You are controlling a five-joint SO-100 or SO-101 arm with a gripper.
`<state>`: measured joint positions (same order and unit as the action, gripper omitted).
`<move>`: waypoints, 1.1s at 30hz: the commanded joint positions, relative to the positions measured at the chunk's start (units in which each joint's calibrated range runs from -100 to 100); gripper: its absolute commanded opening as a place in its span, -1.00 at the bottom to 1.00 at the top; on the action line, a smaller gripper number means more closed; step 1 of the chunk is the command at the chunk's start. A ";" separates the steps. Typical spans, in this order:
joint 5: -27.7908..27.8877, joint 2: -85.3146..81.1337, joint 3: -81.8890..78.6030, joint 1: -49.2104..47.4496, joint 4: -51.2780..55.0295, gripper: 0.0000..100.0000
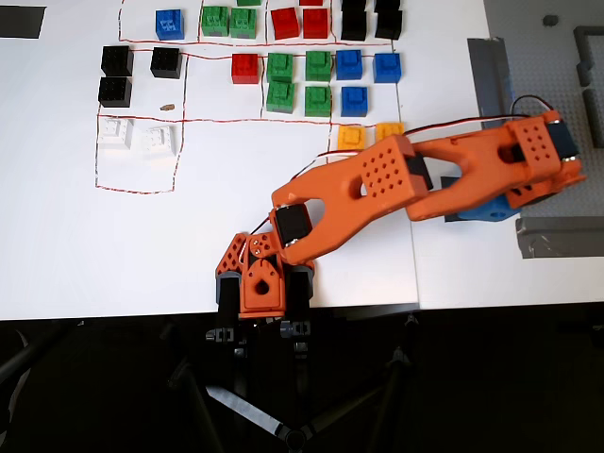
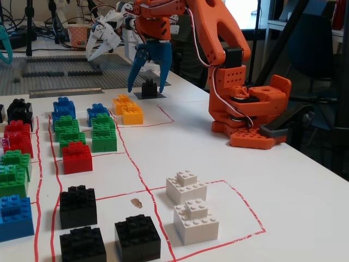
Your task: Grab the block and put it in the grey marker
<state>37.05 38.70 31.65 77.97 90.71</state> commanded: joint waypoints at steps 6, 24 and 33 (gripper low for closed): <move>1.27 -6.49 10.97 1.64 6.84 -0.17; -14.11 -36.20 -20.90 -18.41 6.52 -0.89; -28.08 -44.14 -34.06 -39.04 1.95 -0.99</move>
<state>13.06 3.61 -2.88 44.71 93.51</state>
